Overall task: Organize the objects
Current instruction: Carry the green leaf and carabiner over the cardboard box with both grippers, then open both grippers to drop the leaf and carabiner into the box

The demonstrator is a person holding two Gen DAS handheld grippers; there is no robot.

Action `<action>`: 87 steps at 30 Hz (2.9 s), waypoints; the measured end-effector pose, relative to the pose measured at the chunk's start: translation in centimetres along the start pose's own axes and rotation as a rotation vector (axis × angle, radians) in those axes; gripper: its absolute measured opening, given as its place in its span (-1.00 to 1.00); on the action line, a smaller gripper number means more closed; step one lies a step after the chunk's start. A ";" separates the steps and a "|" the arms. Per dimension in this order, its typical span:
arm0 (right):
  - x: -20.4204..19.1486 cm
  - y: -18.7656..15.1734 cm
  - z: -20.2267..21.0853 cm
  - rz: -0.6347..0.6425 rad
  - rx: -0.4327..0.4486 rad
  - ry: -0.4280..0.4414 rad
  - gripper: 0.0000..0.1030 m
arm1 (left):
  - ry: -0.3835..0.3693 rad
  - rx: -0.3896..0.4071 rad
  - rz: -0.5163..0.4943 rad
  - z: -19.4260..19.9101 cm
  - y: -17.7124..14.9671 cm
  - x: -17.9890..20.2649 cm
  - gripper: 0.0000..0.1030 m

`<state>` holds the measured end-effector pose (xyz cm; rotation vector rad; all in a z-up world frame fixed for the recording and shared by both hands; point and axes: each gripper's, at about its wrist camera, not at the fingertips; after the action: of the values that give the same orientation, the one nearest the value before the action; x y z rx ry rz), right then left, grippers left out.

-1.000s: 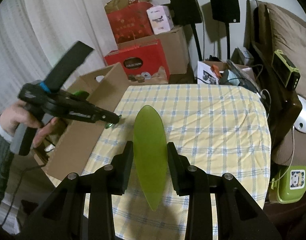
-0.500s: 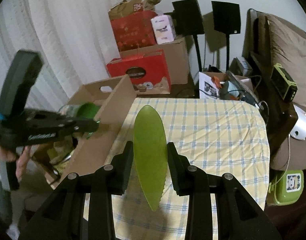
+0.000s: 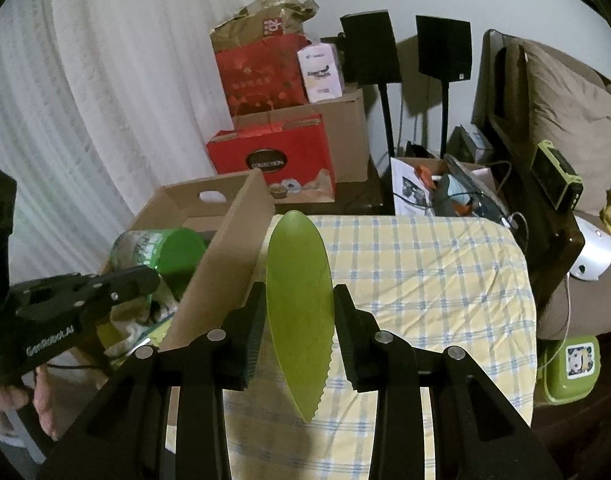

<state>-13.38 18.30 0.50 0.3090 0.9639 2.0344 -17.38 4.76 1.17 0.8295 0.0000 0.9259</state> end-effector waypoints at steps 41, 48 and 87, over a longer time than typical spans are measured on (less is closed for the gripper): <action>-14.4 0.1 -7.1 0.069 -0.124 0.197 -0.35 | 0.140 0.022 0.207 2.7 -3.9 -13.3 -0.94; -15.7 -0.6 -9.1 0.055 -0.153 0.245 -0.35 | 0.153 0.000 0.249 1.9 -4.4 -14.6 -0.69; -11.0 -0.4 -2.6 0.091 0.006 -0.013 0.83 | 0.204 0.092 0.263 3.6 -4.7 -12.9 0.97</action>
<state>-7.71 8.50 -0.17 0.3745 0.9638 2.1094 -20.89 -8.18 -3.63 0.8288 0.1138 1.2635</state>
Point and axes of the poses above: each gripper's, at about its wrist camera, not at the fingertips, and z roughly against the way its jaws point, x to its right, y to its top, and after that the axes turned 4 degrees about z, right-handed
